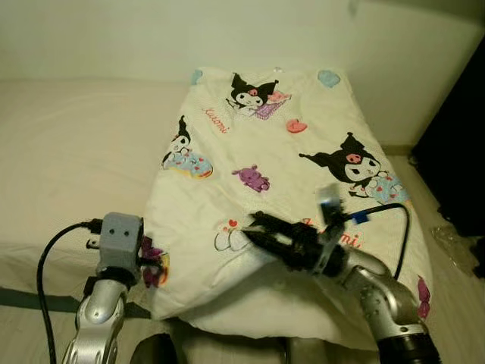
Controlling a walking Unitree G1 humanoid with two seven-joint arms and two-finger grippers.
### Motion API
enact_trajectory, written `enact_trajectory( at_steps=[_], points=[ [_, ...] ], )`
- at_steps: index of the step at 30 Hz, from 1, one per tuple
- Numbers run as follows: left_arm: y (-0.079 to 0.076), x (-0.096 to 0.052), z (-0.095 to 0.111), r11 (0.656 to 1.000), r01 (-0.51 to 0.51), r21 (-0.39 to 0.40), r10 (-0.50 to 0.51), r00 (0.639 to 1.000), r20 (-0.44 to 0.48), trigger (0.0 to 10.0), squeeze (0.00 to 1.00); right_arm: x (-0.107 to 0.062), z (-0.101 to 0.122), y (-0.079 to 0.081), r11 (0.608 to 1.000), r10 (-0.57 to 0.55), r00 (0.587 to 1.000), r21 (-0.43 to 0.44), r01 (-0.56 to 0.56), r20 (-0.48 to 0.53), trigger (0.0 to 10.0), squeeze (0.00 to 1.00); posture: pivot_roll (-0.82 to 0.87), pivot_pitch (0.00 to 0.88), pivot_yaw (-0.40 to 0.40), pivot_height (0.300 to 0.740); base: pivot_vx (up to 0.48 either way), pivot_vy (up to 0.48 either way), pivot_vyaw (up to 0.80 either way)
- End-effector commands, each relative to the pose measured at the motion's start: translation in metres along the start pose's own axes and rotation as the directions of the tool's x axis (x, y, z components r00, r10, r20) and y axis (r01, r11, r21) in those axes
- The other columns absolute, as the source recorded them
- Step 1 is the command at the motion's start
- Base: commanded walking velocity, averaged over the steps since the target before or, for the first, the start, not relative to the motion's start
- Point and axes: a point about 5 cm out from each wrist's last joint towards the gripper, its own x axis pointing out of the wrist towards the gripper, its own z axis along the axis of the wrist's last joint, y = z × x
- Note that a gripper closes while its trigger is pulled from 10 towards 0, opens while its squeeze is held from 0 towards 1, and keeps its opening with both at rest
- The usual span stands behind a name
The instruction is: Clean up the room
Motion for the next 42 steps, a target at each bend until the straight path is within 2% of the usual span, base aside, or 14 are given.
enact_trajectory(
  at_steps=[1, 4, 5, 8, 12, 17, 25, 29, 30, 32, 33, 36, 39, 42],
  points=[
    [0.000, -0.002, -0.009, 1.000, 0.002, -0.010, -0.002, 0.999, -0.048, 10.0, 0.00, -0.001, 0.007, -0.001, 1.000, -0.024, 0.998, -0.008, 0.024, 0.055, 10.0, 0.00, -0.09, 0.119, 0.049, 0.535, 0.000, 0.000, 0.00],
    [0.000, 0.000, -0.009, 1.000, 0.003, -0.009, -0.004, 0.999, -0.050, 10.0, 0.00, -0.002, 0.000, -0.001, 0.998, -0.044, 0.999, -0.045, 0.043, -0.026, 10.0, 0.00, -0.09, 0.110, 0.052, 0.535, 0.000, 0.000, 0.00],
    [-0.001, 0.005, -0.008, 1.000, 0.011, 0.005, -0.011, 0.999, -0.044, 10.0, 0.00, -0.005, -0.037, 0.020, 0.995, 0.051, 0.954, -0.063, -0.072, -0.295, 10.0, 0.00, -0.09, 0.098, 0.055, 0.535, 0.000, 0.000, 0.00],
    [-0.002, 0.007, -0.008, 1.000, 0.012, 0.012, -0.012, 0.999, -0.042, 10.0, 0.00, -0.008, -0.055, 0.029, 0.992, 0.084, 0.908, -0.051, -0.115, -0.411, 10.0, 0.00, -0.09, 0.098, 0.053, 0.535, 0.000, 0.000, 0.00],
    [0.001, 0.009, -0.009, 1.000, 0.010, 0.027, -0.009, 0.999, -0.039, 10.0, 0.00, -0.016, -0.105, 0.034, 0.970, 0.012, 0.710, -0.163, -0.178, -0.704, 10.0, 0.00, -0.09, 0.101, 0.050, 0.535, 0.000, 0.000, 0.00],
    [0.004, 0.009, -0.010, 0.999, 0.010, 0.031, -0.008, 0.999, -0.039, 10.0, 0.00, -0.008, -0.127, 0.036, 0.983, 0.024, 0.690, -0.107, -0.146, -0.723, 10.0, 0.00, -0.09, 0.108, 0.048, 0.535, 0.000, 0.000, 0.00],
    [0.000, 0.002, -0.012, 0.999, 0.048, 0.016, -0.047, 0.998, -0.046, 10.0, 0.00, 0.012, -0.108, 0.072, 0.911, 0.399, 0.766, 0.314, -0.267, -0.505, 10.0, 0.00, -0.08, 0.130, 0.032, 0.535, 0.000, 0.000, 0.00],
    [-0.004, 0.001, -0.014, 0.997, 0.074, 0.023, -0.073, 0.996, -0.050, 10.0, 0.00, 0.008, -0.119, 0.074, 0.904, 0.427, 0.687, 0.292, -0.311, -0.588, 10.0, 0.00, -0.08, 0.133, 0.031, 0.535, 0.000, 0.000, 0.00],
    [-0.006, 0.000, -0.014, 0.996, 0.082, 0.026, -0.080, 0.995, -0.051, 10.0, 0.00, 0.002, -0.143, 0.066, 0.932, 0.306, 0.573, 0.116, -0.344, -0.761, 10.0, 0.00, -0.08, 0.134, 0.031, 0.535, 0.000, 0.000, 0.00],
    [-0.006, 0.000, -0.014, 0.996, 0.082, 0.026, -0.080, 0.995, -0.051, 10.0, 0.00, 0.002, -0.143, 0.066, 0.932, 0.306, 0.573, 0.116, -0.344, -0.761, 10.0, 0.00, -0.08, 0.134, 0.031, 0.535, 0.000, 0.000, 0.00],
    [-0.006, 0.001, -0.014, 0.996, 0.084, 0.027, -0.082, 0.995, -0.052, 10.0, 0.00, 0.003, -0.151, 0.059, 0.932, 0.205, 0.555, -0.013, -0.363, -0.806, 10.0, 0.00, -0.08, 0.135, 0.029, 0.535, 0.000, 0.000, 0.00],
    [-0.007, 0.000, -0.014, 0.995, 0.091, 0.038, -0.089, 0.995, -0.051, 10.0, 0.00, 0.012, -0.153, 0.052, 0.985, 0.140, 0.618, 0.046, -0.165, -0.774, 10.0, 0.00, -0.08, 0.135, 0.029, 0.535, 0.000, 0.000, 0.00],
    [-0.008, 0.000, -0.014, 0.995, 0.092, 0.044, -0.090, 0.995, -0.052, 10.0, 0.00, 0.024, -0.127, 0.069, 0.918, 0.340, 0.754, 0.373, -0.137, -0.562, 10.0, 0.00, -0.08, 0.135, 0.029, 0.535, 0.000, 0.000, 0.00],
    [-0.006, -0.002, -0.014, 0.995, 0.092, 0.042, -0.090, 0.994, -0.054, 10.0, 0.00, 0.030, -0.088, 0.080, 0.841, 0.448, 0.838, 0.464, -0.278, -0.312, 10.0, 0.00, -0.07, 0.140, 0.024, 0.535, 0.000, 0.000, 0.00]
  ],
)
